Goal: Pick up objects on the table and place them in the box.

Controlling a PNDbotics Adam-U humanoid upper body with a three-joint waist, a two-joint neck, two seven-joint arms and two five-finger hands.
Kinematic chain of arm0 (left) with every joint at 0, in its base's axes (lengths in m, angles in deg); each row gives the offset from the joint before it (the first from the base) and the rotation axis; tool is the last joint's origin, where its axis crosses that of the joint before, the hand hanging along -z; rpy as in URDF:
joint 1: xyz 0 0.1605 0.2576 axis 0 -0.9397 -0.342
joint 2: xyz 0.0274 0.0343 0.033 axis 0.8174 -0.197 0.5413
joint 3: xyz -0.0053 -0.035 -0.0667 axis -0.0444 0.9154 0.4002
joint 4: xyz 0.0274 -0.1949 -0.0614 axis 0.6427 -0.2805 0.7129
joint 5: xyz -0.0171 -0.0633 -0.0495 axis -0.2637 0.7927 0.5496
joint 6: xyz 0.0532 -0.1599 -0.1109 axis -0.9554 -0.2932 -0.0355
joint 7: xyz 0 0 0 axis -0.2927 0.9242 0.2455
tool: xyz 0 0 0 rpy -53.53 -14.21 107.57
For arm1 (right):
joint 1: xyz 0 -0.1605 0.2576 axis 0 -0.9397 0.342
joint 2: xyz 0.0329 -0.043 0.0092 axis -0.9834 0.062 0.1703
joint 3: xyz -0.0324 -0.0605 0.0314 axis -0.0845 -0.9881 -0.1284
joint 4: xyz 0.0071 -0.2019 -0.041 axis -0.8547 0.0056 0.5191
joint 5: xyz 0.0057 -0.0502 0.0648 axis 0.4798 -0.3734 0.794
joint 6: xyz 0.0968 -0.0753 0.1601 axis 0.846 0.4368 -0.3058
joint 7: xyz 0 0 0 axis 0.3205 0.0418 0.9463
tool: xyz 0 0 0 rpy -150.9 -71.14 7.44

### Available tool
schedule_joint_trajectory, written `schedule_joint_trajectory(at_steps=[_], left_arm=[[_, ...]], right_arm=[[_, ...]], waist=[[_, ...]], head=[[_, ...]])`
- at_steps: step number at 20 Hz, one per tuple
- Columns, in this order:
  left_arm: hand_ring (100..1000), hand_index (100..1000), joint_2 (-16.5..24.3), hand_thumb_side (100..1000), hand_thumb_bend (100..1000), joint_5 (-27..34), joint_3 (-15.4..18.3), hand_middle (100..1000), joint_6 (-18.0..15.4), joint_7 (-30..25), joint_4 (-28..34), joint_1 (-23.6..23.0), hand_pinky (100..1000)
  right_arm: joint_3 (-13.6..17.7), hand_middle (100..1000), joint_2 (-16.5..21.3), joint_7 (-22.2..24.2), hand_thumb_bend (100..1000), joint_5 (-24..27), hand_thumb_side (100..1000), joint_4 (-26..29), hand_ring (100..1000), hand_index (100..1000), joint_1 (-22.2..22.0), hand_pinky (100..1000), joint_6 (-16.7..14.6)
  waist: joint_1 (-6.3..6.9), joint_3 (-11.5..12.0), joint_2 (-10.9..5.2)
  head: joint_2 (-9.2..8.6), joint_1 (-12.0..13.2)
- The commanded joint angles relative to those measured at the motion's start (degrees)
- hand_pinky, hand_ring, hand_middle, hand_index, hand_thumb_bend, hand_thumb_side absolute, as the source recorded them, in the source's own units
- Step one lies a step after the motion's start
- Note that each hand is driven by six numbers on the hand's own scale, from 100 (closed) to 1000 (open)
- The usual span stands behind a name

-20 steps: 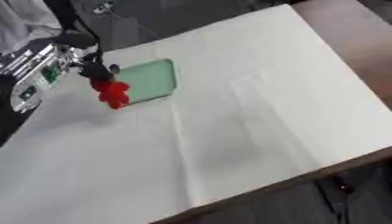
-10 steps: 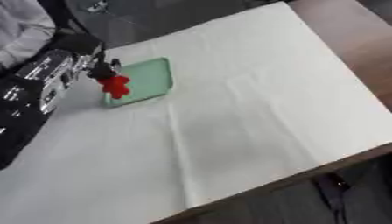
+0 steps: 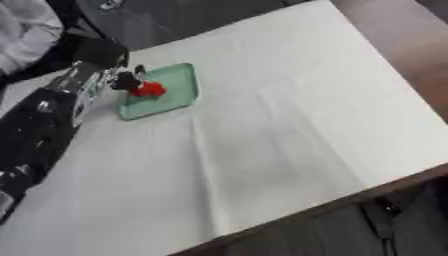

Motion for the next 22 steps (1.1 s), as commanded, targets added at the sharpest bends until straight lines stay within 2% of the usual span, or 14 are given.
schedule_joint_trajectory(at_steps=[1, 2, 3, 7, 9, 10, 11, 14, 17, 18, 19, 20, 21, 22], left_arm=[[896, 913, 0.9, 1000, 479, -0.5, 1.3, 952, -1.1, -3.3, -0.1, 2.0, 872], [952, 942, 0.9, 1000, 503, -0.1, 1.4, 997, -1.2, -3.3, 0.4, 2.0, 931], [948, 946, 1.0, 1000, 500, 0.4, 1.5, 1000, -1.2, -3.1, 1.1, 1.9, 919], [855, 947, 3.1, 1000, 469, 10.4, 2.4, 943, 1.9, -0.7, 10.4, -0.8, 754], [812, 939, 5.7, 1000, 472, 18.9, 2.8, 912, 4.8, 1.9, 20.7, -3.7, 680], [757, 926, 7.3, 985, 474, 23.2, 2.9, 874, 6.4, 3.4, 26.5, -5.4, 593], [764, 928, 9.0, 991, 475, 27.2, 3.1, 879, 8.2, 4.8, 32.3, -7.2, 603], [624, 874, 12.9, 836, 506, 38.5, 5.8, 778, 13.4, 11.1, 50.8, -14.1, 432], [570, 841, 13.4, 766, 515, 47.2, 9.6, 731, 15.8, 21.1, 66.3, -19.7, 375], [500, 776, 12.7, 689, 511, 49.5, 10.8, 650, 14.4, 25.7, 69.3, -20.7, 324], [513, 788, 11.8, 696, 514, 51.9, 11.7, 665, 11.2, 31.2, 70.8, -21.5, 331], [457, 720, 11.0, 637, 504, 54.0, 12.2, 605, 7.7, 36.0, 71.5, -21.8, 311], [454, 715, 10.2, 632, 504, 55.7, 12.6, 602, 3.2, 41.0, 71.8, -21.8, 313], [413, 621, 9.6, 590, 518, 57.0, 12.9, 552, -1.6, 45.5, 72.0, -21.6, 339]], right_arm=[[0.2, 289, 0.3, 0.2, 100, 0.3, 556, 0.9, 1000, 657, 1.2, 180, 0.0], [0.2, 290, 0.4, 0.2, 100, 0.3, 555, 0.9, 1000, 657, 1.2, 180, -0.1], [0.3, 289, 0.4, 0.1, 100, 0.3, 556, 0.9, 1000, 657, 1.1, 180, -0.1], [0.5, 286, 1.0, 0.0, 100, -0.1, 559, 0.9, 1000, 657, 0.5, 180, -0.1], [0.6, 285, 1.5, -0.2, 100, -0.4, 559, 0.9, 1000, 657, 0.1, 180, -0.2], [0.7, 285, 1.8, -0.4, 100, -0.6, 558, 0.9, 1000, 657, -0.1, 180, -0.2], [0.8, 285, 2.0, -0.5, 100, -0.7, 558, 0.9, 1000, 657, -0.3, 180, -0.2], [0.9, 290, 3.1, -0.5, 100, -1.2, 550, 0.9, 1000, 655, -1.1, 180, -0.9], [0.9, 294, 4.0, 0.7, 100, -1.3, 533, 0.9, 1000, 637, -2.1, 178, -3.3], [0.8, 304, 4.3, 1.3, 100, -1.2, 511, 0.9, 1000, 621, -2.4, 170, -4.7], [0.8, 302, 4.6, 2.0, 100, -0.8, 516, 0.9, 1000, 622, -2.9, 172, -6.4], [0.7, 310, 4.9, 2.7, 100, -0.3, 505, 0.9, 1000, 610, -3.2, 162, -7.8], [0.6, 310, 5.1, 3.3, 100, 0.4, 504, 0.9, 1000, 610, -3.6, 162, -9.4], [0.5, 313, 5.4, 3.9, 100, 1.1, 494, 0.9, 1000, 606, -3.9, 153, -10.8]], waist=[[-0.36, 0.1, -0.67], [-0.37, 0.2, -0.69], [-0.36, 0.2, -0.7], [-0.29, 1.1, -0.81], [-0.23, 1.7, -0.89], [-0.22, 2.0, -0.95], [-0.2, 2.3, -0.99], [-0.51, 3.8, -1.25], [-1.02, 5.2, -1.4], [-1.27, 5.7, -1.47], [-1.46, 6.1, -1.51], [-1.64, 6.5, -1.57], [-1.83, 6.9, -1.61], [-2.0, 7.3, -1.65]], head=[[-0.08, 0.2], [-0.08, 0.1], [-0.08, 0.0], [-0.08, -1.6], [-0.08, -3.4], [-0.08, -4.3], [-0.08, -5.1], [-0.08, -7.3], [-0.08, -8.6], [-0.08, -9.1], [-0.08, -9.4], [-0.08, -9.6], [-0.08, -9.7], [-0.08, -9.7]])
